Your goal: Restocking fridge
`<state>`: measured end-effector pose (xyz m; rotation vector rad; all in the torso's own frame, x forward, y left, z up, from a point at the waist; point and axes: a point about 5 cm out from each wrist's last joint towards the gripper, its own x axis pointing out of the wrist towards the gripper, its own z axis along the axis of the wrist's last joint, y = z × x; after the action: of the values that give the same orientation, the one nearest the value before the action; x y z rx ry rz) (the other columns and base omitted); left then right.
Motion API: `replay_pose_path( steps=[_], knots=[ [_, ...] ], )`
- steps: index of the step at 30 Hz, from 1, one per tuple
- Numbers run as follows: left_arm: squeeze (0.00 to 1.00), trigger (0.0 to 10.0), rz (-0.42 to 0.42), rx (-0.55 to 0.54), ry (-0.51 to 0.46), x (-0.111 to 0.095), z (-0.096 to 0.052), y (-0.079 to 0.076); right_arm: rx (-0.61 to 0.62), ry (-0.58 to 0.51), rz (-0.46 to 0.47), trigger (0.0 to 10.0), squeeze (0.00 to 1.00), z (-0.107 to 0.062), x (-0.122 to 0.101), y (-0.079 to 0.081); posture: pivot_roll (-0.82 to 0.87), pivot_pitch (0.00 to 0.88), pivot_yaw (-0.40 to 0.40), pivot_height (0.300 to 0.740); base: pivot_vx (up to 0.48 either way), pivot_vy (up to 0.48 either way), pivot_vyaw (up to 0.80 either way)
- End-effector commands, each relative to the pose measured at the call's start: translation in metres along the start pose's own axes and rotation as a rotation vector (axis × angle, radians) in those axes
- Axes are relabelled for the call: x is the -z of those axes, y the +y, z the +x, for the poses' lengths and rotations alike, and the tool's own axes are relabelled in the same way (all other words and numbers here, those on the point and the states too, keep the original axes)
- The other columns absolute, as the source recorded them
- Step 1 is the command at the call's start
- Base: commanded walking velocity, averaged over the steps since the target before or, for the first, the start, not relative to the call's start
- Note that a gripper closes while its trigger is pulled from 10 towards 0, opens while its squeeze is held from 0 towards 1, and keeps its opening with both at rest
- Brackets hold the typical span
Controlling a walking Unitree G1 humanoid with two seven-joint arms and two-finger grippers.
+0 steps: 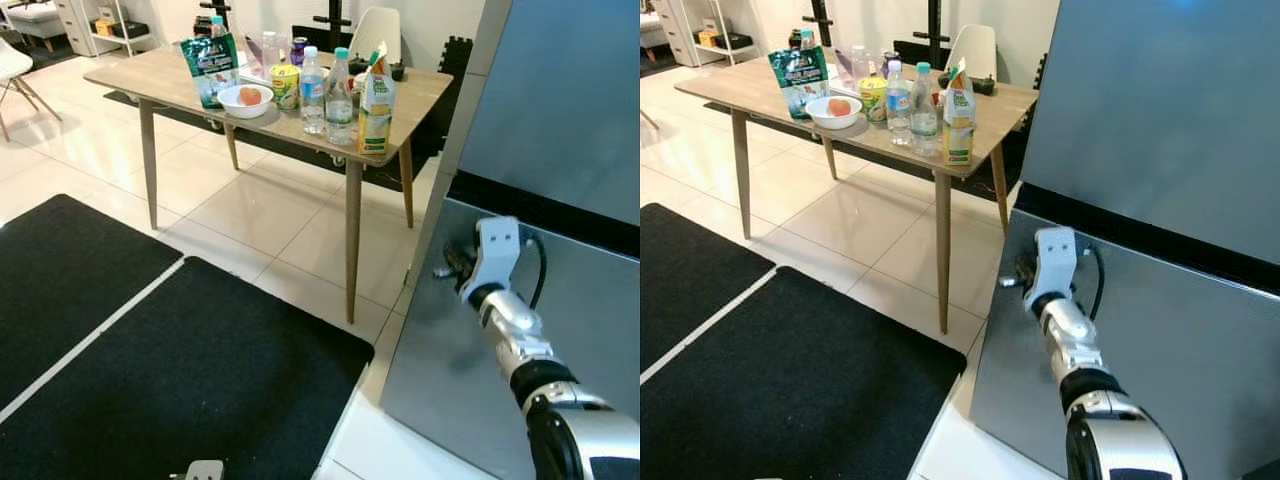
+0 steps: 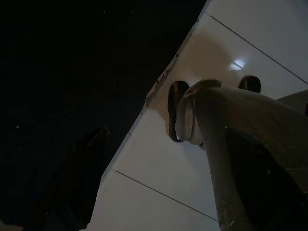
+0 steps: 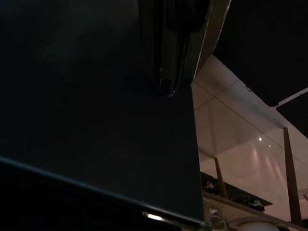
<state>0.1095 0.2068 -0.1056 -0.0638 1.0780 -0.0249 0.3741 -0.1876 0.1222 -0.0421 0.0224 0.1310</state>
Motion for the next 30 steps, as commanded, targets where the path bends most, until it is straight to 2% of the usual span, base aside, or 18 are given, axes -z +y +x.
replay_pose_path(
  steps=[1, 2, 5, 6, 10, 11, 14, 15, 16, 17, 19, 20, 22, 23, 24, 25, 28, 30],
  knots=[
    [0.00, 10.0, 0.013, 0.008, 0.044, 0.011, -0.002, -0.001, 0.023, -0.028, -0.002, 10.0, 0.00, 0.002, -0.009, -0.006, -0.03, 0.020, -0.041, 0.740, 0.000, 0.000, 0.00],
    [0.00, 10.0, 0.014, 0.008, 0.039, 0.010, -0.002, -0.001, -0.075, 0.048, 0.017, 10.0, 0.00, -0.001, 0.008, 0.006, -0.03, 0.017, -0.042, 0.740, 0.000, 0.000, 0.00],
    [0.00, 10.0, 0.014, 0.008, 0.037, 0.009, -0.002, -0.001, -0.130, 0.126, -0.022, 10.0, 0.00, -0.007, 0.025, 0.015, -0.03, 0.017, -0.042, 0.740, 0.000, 0.000, 0.00],
    [0.00, 10.0, 0.014, 0.009, 0.035, 0.009, -0.001, -0.002, -0.196, 0.199, -0.017, 10.0, 0.00, -0.016, 0.043, 0.022, -0.03, 0.017, -0.042, 0.740, 0.000, 0.000, 0.00],
    [0.00, 10.0, 0.016, 0.010, 0.030, 0.008, -0.001, -0.004, -0.270, 0.366, -0.096, 10.0, 0.00, -0.040, 0.083, 0.029, -0.03, 0.019, -0.044, 0.740, 0.000, 0.000, 0.00],
    [0.00, 10.0, 0.016, 0.010, 0.030, 0.008, -0.001, -0.004, -0.270, 0.366, -0.096, 10.0, 0.00, -0.040, 0.083, 0.029, -0.03, 0.019, -0.044, 0.740, 0.000, 0.000, 0.00],
    [0.00, 10.0, 0.044, 0.016, 0.024, 0.008, 0.000, -0.009, -0.277, 0.629, -0.270, 10.0, 0.00, -0.089, 0.139, 0.023, -0.04, 0.017, -0.040, 0.740, 0.000, 0.000, 0.00],
    [0.00, 10.0, 0.044, 0.016, 0.024, 0.008, 0.000, -0.009, -0.277, 0.629, -0.270, 10.0, 0.00, -0.089, 0.139, 0.023, -0.04, 0.017, -0.040, 0.740, 0.000, 0.000, 0.00],
    [0.00, 10.0, 0.052, 0.014, 0.018, 0.006, 0.001, -0.010, -0.260, 0.786, -0.351, 10.0, 0.00, -0.123, 0.167, 0.012, -0.05, 0.019, -0.041, 0.740, 0.000, 0.000, 0.59],
    [0.00, 10.0, 0.052, 0.014, 0.018, 0.006, 0.001, -0.010, -0.260, 0.786, -0.351, 10.0, 0.00, -0.123, 0.167, 0.012, -0.05, 0.019, -0.041, 0.740, 0.000, 0.000, 0.59],
    [0.00, 10.0, 0.059, 0.007, 0.010, 0.005, 0.001, -0.010, -0.234, 0.922, -0.360, 10.0, 0.00, -0.155, 0.186, 0.003, -0.05, 0.019, -0.041, 0.740, 0.000, 0.000, 0.80],
    [0.00, 10.0, 0.059, 0.007, 0.010, 0.005, 0.001, -0.010, -0.234, 0.922, -0.360, 10.0, 0.00, -0.155, 0.186, 0.003, -0.05, 0.019, -0.041, 0.740, 0.000, 0.000, 0.79],
    [0.00, 10.0, 0.062, 0.001, 0.004, 0.004, 0.001, -0.010, -0.203, 1.040, -0.340, 10.0, 0.00, -0.187, 0.202, -0.007, -0.04, 0.023, -0.044, 0.740, 0.000, 0.000, 0.79],
    [0.00, 10.0, 0.062, 0.001, 0.004, 0.004, 0.001, -0.010, -0.203, 1.040, -0.340, 10.0, 0.00, -0.187, 0.202, -0.007, -0.04, 0.023, -0.044, 0.740, 0.000, 0.000, 0.79],
    [0.00, 10.0, 0.065, -0.003, 0.004, 0.004, 0.001, -0.010, -0.184, 1.098, -0.331, 10.0, 0.00, -0.206, 0.210, -0.012, -0.05, 0.026, -0.041, 0.740, 0.000, 0.000, 0.79],
    [0.00, 10.0, 0.065, -0.003, 0.004, 0.004, 0.001, -0.010, -0.184, 1.098, -0.331, 10.0, 0.00, -0.206, 0.210, -0.012, -0.05, 0.026, -0.041, 0.740, 0.000, 0.000, 0.79],
    [0.00, 10.0, 0.062, -0.005, 0.017, 0.005, 0.001, -0.010, -0.126, 1.218, -0.322, 10.0, 0.00, -0.246, 0.223, -0.022, -0.06, 0.027, -0.034, 0.740, 0.000, 0.000, 0.00],
    [0.00, 10.0, 0.058, -0.003, 0.025, 0.006, 0.001, -0.009, -0.123, 1.250, -0.330, 10.0, 0.00, -0.256, 0.226, -0.022, -0.06, 0.028, -0.034, 0.740, 0.000, 0.000, 0.00]
  ],
)
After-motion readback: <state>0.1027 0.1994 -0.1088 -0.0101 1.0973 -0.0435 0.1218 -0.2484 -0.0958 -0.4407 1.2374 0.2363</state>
